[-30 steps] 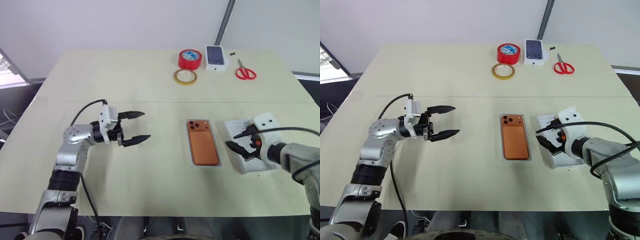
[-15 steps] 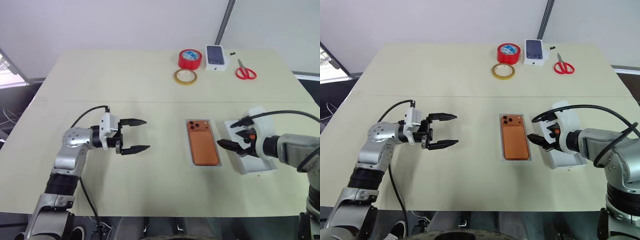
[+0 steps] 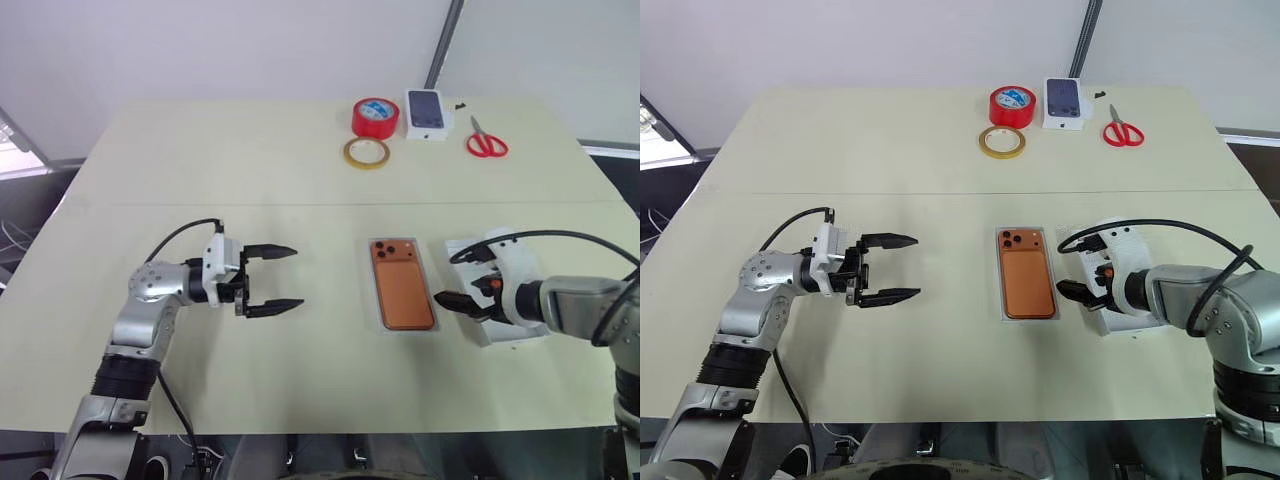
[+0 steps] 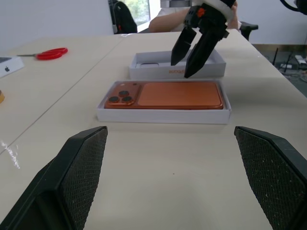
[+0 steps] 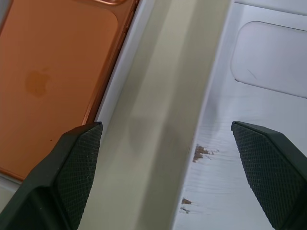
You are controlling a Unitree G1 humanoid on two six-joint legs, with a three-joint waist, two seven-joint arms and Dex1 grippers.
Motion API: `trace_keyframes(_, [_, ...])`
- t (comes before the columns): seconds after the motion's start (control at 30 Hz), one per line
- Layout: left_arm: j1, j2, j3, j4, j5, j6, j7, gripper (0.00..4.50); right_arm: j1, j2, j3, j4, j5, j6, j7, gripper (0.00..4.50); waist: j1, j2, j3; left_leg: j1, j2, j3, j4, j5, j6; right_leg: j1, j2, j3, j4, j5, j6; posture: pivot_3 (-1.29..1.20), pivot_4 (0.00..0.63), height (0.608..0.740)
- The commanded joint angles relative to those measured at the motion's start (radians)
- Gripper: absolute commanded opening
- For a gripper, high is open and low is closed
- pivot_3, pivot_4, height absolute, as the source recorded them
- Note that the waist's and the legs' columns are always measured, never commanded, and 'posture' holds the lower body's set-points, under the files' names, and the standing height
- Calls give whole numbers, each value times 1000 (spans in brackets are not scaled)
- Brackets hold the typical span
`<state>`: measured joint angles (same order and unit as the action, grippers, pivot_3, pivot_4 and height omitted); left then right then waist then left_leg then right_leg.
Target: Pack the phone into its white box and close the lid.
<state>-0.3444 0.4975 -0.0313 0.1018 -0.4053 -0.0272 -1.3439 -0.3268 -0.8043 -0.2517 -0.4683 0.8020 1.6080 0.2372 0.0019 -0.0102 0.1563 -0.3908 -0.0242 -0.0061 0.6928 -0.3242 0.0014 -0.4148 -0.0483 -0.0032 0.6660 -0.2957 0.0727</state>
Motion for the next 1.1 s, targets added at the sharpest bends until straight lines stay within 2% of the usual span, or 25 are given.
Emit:
trace_keyframes(0.03, [2,4,-7,-28,-12,-20,-9,4457,-15,-23,-13,23,48,6,-48,4500,1,0,0,0,0,0,0,0,0,0,0,0,0,0,0,0,150,740])
trace_keyframes(0.63, [7,1,-37,-25,-2,-60,-11,4457,-37,-101,19,106,406,6,-328,4500,1,0,0,0,0,0,0,0,0,0,0,0,-1,0,0,0,150,740])
trace_keyframes(1.1, [14,1,-45,-22,7,-84,-13,4457,-48,-101,37,138,438,6,-430,4500,2,0,0,0,0,0,0,0,0,0,0,0,-1,0,0,0,150,740])
